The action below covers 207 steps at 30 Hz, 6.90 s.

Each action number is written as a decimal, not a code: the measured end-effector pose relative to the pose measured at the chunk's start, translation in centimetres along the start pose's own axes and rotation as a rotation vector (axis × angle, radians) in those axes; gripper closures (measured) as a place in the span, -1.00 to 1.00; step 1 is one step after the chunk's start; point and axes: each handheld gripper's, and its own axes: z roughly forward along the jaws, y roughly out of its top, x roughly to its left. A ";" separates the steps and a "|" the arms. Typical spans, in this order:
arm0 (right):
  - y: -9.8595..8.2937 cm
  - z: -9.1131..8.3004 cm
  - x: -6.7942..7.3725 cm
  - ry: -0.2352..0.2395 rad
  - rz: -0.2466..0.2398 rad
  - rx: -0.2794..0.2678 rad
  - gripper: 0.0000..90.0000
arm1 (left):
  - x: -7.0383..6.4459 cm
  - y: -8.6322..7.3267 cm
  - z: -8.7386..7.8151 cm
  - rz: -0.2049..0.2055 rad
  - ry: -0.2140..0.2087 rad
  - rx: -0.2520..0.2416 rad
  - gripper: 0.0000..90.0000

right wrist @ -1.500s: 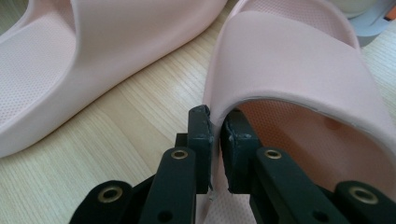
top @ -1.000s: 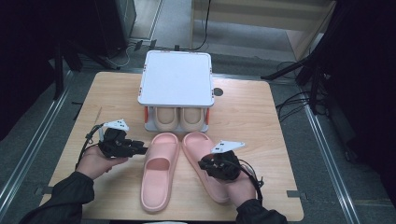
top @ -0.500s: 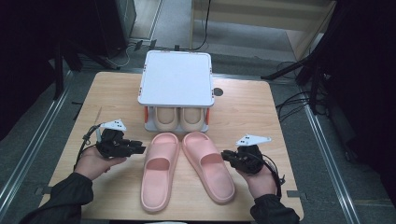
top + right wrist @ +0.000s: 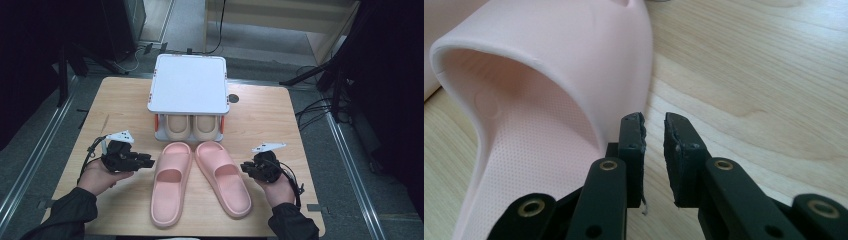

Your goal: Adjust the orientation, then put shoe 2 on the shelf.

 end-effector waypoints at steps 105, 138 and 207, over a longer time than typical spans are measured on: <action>0.1 4.5 14.9 0.043 -0.011 -0.270 -0.18 | 0.5 2.0 -0.4 -0.009 -0.007 -0.024 0.21; 2.8 6.9 15.3 -0.059 0.012 -0.204 0.46 | 0.9 2.0 -0.4 -0.020 -0.013 -0.028 0.21; 15.3 -6.1 11.2 0.477 -0.512 -0.199 0.71 | 2.1 -1.9 -4.7 -0.109 0.078 -0.100 0.19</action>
